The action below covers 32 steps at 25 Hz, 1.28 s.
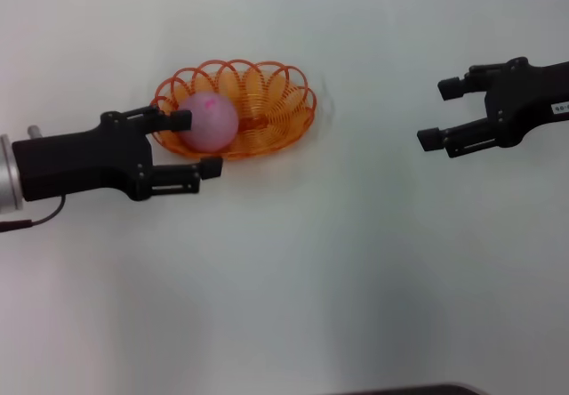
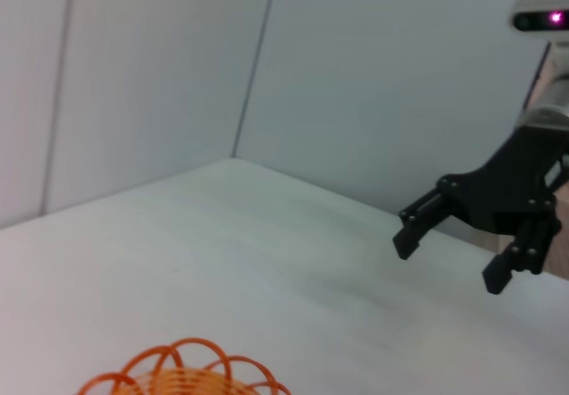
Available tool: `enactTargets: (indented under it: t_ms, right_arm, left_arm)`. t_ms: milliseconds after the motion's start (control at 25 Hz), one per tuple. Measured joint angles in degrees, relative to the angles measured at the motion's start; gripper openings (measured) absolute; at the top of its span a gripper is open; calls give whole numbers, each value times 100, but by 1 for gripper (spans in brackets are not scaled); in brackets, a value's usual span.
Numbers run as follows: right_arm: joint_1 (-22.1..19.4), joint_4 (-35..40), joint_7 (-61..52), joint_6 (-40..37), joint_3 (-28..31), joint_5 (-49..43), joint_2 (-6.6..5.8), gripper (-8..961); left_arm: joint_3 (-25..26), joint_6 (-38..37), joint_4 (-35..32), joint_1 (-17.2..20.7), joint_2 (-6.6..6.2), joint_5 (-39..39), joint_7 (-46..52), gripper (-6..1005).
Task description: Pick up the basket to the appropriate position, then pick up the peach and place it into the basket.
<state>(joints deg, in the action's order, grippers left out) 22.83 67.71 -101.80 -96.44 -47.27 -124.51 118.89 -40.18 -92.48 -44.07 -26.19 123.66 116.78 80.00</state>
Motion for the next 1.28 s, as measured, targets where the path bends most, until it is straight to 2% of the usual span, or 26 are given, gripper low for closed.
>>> enactTargets:
  t_ms: [120, 320, 520, 600, 1280]
  right_arm:
    - [-45, -242, 543, -170, 491, 233, 79, 945]
    - [-267, -1391, 1873, -458, 1223, 1069, 51, 945]
    - [-446, -2507, 3111, -451, 1917, 1141, 45, 946]
    - [-476, -2735, 3359, -443, 2065, 1132, 41, 946]
    - [-514, -2898, 3480, -319, 2197, 1095, 22, 945]
  left_arm:
    - [148, 2, 33, 18, 2, -8, -11, 885]
    - [183, 2, 46, 82, 18, -26, -37, 885]
    - [201, 0, 48, 123, 26, -30, -39, 885]
    - [234, -13, 48, 130, 26, -32, -40, 885]
    - [256, -45, 112, 142, 27, -28, -55, 885]
